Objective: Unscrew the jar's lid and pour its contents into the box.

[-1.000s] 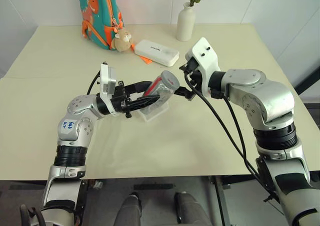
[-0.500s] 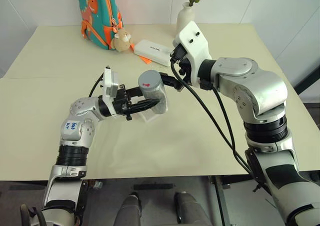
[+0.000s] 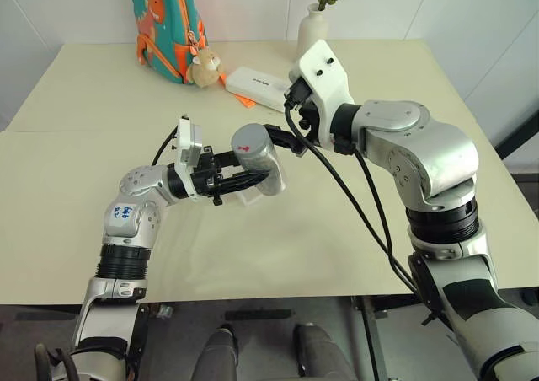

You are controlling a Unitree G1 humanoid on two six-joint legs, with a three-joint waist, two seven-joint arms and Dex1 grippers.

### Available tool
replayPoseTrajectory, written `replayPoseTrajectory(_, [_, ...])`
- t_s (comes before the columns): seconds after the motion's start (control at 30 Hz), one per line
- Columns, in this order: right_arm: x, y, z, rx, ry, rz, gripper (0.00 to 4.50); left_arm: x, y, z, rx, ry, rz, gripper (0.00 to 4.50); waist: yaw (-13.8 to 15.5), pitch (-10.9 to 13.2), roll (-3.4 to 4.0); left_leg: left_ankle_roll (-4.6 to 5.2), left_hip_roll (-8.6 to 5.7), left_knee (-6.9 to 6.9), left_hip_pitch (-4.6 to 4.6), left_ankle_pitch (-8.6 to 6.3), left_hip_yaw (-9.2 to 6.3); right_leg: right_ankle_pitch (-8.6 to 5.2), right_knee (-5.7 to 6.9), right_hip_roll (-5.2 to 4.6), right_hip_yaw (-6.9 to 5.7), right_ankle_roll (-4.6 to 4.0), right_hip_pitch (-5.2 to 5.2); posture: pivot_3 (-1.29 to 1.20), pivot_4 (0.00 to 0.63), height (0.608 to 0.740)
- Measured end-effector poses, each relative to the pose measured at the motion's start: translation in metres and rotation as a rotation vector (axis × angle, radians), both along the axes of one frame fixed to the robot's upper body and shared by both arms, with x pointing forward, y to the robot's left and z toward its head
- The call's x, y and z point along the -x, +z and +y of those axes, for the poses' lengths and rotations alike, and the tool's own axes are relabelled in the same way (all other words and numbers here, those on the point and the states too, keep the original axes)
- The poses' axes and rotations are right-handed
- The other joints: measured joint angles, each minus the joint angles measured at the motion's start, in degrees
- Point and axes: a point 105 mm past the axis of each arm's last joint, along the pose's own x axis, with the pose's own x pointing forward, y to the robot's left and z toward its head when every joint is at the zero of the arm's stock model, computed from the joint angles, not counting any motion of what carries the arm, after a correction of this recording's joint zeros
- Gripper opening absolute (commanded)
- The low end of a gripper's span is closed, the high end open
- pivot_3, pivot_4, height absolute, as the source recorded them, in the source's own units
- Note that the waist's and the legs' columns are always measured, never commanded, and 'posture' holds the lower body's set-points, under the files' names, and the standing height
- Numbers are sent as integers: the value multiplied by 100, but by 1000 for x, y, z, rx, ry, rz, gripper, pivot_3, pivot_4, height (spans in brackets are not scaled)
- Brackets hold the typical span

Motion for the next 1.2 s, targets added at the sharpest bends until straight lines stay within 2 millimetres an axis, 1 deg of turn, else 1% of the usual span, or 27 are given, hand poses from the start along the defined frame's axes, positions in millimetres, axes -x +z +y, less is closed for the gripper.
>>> replayPoseTrajectory(0.07, [0, -5, -8, -6, 12, 20, 4436, 0, 8, 3, -18, -2, -28, 1988, 1, 0, 0, 0, -1, 0, 0, 0, 0, 0, 0, 0, 0, 0, 1, 0, 150, 740])
replayPoseTrajectory(0.13, [1, -6, -18, -19, 23, 23, 4436, 0, 14, 7, -34, -1, -46, 1988, -6, 0, 0, 1, -2, -1, 1, 0, 1, 0, -1, -1, 2, 0, 1, 0, 150, 740])
replayPoseTrajectory(0.2, [1, 2, -31, -48, 24, 2, 4436, -1, 14, 10, -45, -2, -44, 1988, -8, 0, 0, 1, -2, -1, 1, 0, 2, 0, -2, 0, 1, 0, 1, 0, 150, 740])
replayPoseTrajectory(0.3, [3, 21, -46, -118, 29, -44, 4436, -3, 11, 16, -54, 11, -24, 1988, -19, 0, 0, 1, 1, -2, 2, 0, 1, 0, -1, 2, 1, 0, 1, 0, 150, 740])
replayPoseTrajectory(0.4, [8, 36, -49, -199, 71, -62, 4436, -5, 12, 19, -59, 13, -20, 1988, -20, 0, 0, 1, 1, -2, 2, 1, 1, 0, 0, 2, 1, 0, 1, 0, 150, 740])
replayPoseTrajectory(0.43, [11, 41, -47, -226, 95, -65, 4436, -6, 11, 20, -60, 16, -16, 1988, -23, 0, 0, 1, 1, -2, 2, 1, 1, 0, 1, 1, 1, 0, 1, 0, 150, 740])
replayPoseTrajectory(0.47, [16, 49, -43, -295, 145, -50, 4436, -7, 10, 20, -62, 20, -12, 1988, -28, 0, 0, 1, 2, -2, 2, 1, 1, 0, 3, 2, 1, 0, 1, 0, 150, 740])
replayPoseTrajectory(0.53, [25, 59, -32, -408, 234, -4, 4436, -7, 9, 21, -64, 22, -12, 1988, -32, 0, 0, 1, 5, -2, 2, 1, 0, 0, 6, 4, 1, 0, 0, 0, 150, 740])
replayPoseTrajectory(0.6, [34, 62, -18, -478, 314, 54, 4436, -6, 9, 21, -67, 16, -14, 1988, -25, 0, 0, 0, 5, -2, 2, 2, -2, 0, 7, 3, -1, 0, 0, 0, 150, 740])
replayPoseTrajectory(0.67, [42, 60, -4, -504, 371, 112, 4436, -5, 9, 21, -73, 6, -15, 1988, -18, 0, 1, -1, 4, -2, 1, 2, -2, 0, 6, 2, -1, 0, 0, 0, 150, 740])
replayPoseTrajectory(0.73, [47, 55, 6, -493, 401, 147, 4436, -4, 8, 20, -79, -3, -10, 1988, -14, 0, 1, 0, 2, -1, 1, 3, -2, 0, 6, 1, -1, 0, 0, 0, 150, 740])
replayPoseTrajectory(0.8, [50, 52, 12, -467, 413, 155, 4436, -4, 7, 20, -86, -14, -3, 1988, -13, 0, 1, 0, 2, -1, 1, 3, -2, 0, 6, 1, -1, 0, 0, 0, 150, 740])
replayPoseTrajectory(0.87, [52, 46, 19, -408, 418, 150, 4436, -3, 5, 20, -102, -25, 8, 1988, -14, 0, 1, 0, 2, -2, 1, 3, -2, 0, 5, 1, -2, 0, 0, 0, 150, 740])
replayPoseTrajectory(1.0, [48, 28, 26, -262, 394, 118, 4436, -1, 4, 18, -124, -51, 30, 1988, -24, 0, 1, 0, 1, -1, 1, 3, -2, 0, 4, 2, -1, 0, -1, 0, 150, 740])
replayPoseTrajectory(1.2, [52, 21, 36, -217, 435, 106, 4436, 0, 3, 17, -144, -72, 44, 1988, -35, 0, 1, 0, 4, -3, 1, 3, -2, 0, 5, 3, -1, 0, -2, 0, 150, 740])
